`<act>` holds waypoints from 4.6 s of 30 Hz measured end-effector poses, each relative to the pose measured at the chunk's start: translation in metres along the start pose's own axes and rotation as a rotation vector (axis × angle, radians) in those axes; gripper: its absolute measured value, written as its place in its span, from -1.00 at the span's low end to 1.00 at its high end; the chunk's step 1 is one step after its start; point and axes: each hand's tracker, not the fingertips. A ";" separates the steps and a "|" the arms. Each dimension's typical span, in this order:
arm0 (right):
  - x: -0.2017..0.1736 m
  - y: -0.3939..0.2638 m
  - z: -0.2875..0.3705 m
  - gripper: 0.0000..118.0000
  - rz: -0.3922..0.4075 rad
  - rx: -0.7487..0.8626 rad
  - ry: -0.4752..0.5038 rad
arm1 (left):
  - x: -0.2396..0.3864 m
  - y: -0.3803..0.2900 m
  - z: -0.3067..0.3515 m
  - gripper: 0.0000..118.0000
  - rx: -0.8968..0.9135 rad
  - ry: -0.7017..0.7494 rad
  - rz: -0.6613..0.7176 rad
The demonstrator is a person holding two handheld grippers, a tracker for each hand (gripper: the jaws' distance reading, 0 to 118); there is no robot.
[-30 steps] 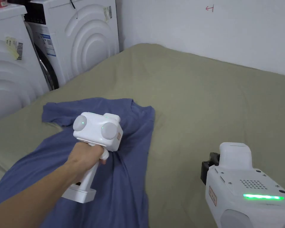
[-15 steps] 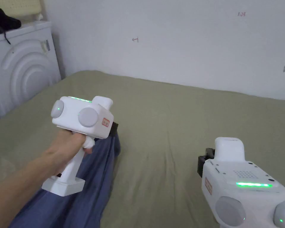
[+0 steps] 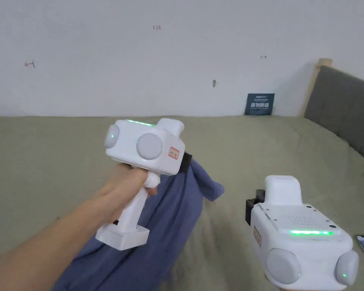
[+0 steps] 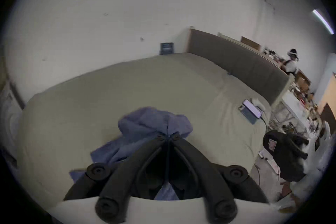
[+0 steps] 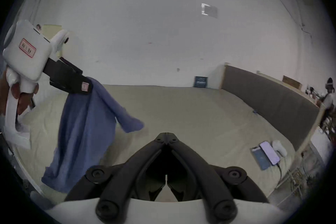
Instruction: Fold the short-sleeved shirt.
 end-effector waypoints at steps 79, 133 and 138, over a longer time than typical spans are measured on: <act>-0.034 -0.082 -0.123 -1.00 0.068 -0.270 0.036 | -0.226 -0.149 -0.068 -0.98 -0.325 0.383 0.249; -0.003 0.269 -0.058 -0.95 0.060 0.062 0.038 | -0.233 0.038 0.313 -0.98 0.244 0.889 0.260; -0.022 0.300 -0.099 -0.95 0.128 0.084 -0.012 | -0.275 0.076 0.282 -0.98 0.253 0.921 0.264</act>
